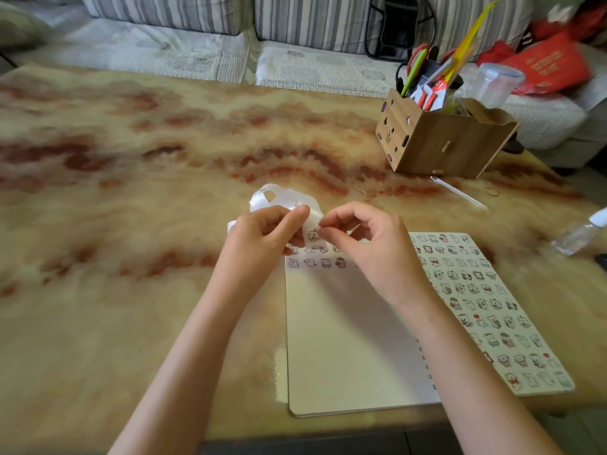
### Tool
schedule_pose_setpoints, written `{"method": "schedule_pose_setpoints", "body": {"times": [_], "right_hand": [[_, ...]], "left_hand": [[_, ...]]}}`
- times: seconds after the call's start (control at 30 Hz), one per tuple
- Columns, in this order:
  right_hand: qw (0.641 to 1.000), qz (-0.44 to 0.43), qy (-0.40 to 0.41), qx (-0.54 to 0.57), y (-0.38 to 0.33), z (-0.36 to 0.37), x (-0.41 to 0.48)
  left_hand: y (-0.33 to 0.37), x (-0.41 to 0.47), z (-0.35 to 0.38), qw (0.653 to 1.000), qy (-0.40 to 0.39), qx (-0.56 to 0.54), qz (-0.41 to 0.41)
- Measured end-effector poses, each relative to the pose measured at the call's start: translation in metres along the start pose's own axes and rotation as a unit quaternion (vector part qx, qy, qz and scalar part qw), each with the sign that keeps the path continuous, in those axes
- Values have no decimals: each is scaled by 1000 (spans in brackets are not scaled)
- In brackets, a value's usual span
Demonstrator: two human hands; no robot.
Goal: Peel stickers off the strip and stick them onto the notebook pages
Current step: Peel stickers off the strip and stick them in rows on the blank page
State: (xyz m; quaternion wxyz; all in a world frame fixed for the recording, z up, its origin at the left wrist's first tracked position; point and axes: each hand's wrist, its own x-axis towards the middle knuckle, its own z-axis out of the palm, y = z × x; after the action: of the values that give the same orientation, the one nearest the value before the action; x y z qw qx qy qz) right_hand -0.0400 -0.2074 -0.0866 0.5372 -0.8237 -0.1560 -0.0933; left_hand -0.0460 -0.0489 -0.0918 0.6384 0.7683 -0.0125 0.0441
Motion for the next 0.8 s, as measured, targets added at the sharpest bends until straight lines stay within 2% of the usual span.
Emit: {"method": "schedule_pose_setpoints", "body": {"times": [0.1, 0.33, 0.8], "right_hand": [[1000, -2, 6, 2, 1, -1, 0], [1000, -10, 15, -15, 1, 1, 0], [998, -41, 23, -47, 1, 4, 0]], "left_hand": [[-2, -1, 0, 999, -14, 29, -1], [-3, 1, -1, 1000, -11, 1, -5], [-1, 0, -1, 1000, -11, 15, -3]]}}
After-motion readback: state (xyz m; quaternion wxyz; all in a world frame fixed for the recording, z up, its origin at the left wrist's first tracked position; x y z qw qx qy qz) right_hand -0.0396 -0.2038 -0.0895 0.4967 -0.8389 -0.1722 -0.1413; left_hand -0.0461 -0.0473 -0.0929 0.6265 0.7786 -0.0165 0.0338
